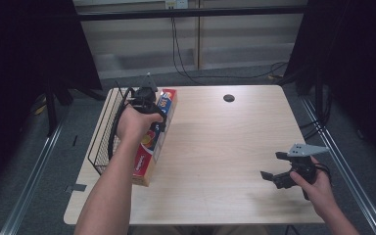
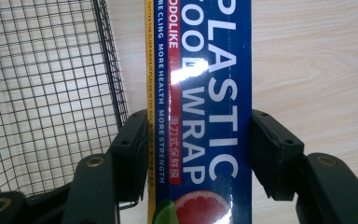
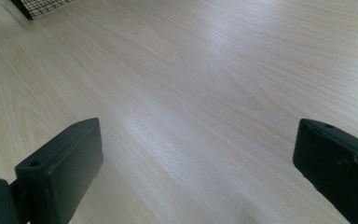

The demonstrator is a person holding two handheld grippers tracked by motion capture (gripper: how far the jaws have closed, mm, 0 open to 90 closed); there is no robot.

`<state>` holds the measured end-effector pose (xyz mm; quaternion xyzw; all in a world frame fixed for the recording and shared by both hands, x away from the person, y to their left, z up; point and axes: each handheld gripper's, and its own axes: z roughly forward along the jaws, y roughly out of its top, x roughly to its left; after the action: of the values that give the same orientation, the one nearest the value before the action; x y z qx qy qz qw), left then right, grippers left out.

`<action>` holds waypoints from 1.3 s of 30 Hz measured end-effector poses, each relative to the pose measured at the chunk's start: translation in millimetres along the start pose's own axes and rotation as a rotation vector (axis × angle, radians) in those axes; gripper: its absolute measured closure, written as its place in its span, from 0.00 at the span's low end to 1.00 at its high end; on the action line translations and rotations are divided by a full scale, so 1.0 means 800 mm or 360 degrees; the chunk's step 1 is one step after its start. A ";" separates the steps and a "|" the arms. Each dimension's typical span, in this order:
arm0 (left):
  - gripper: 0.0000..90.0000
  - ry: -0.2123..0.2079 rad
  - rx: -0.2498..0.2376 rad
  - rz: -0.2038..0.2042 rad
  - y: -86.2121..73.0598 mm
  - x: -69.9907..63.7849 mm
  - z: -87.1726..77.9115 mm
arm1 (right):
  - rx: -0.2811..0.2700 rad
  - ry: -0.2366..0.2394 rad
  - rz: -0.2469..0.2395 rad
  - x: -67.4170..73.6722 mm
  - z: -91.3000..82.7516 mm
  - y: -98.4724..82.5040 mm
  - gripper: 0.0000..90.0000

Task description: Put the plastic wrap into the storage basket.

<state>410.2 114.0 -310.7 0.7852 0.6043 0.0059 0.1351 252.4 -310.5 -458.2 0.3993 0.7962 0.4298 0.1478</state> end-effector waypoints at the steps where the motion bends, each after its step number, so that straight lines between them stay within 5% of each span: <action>1: 0.49 0.0007 -0.0001 -0.0004 0.000 0.001 -0.001 | 0.0000 0.0000 -0.0004 0.000 0.000 0.000 0.01; 39: 0.49 0.0060 -0.0042 -0.0130 -0.008 0.045 -0.021 | 0.0004 0.0011 -0.0005 0.000 0.000 0.000 0.01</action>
<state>410.6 153.1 -301.7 0.7578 0.6381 0.0231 0.1341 252.1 -310.4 -457.8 0.3967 0.7979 0.4299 0.1453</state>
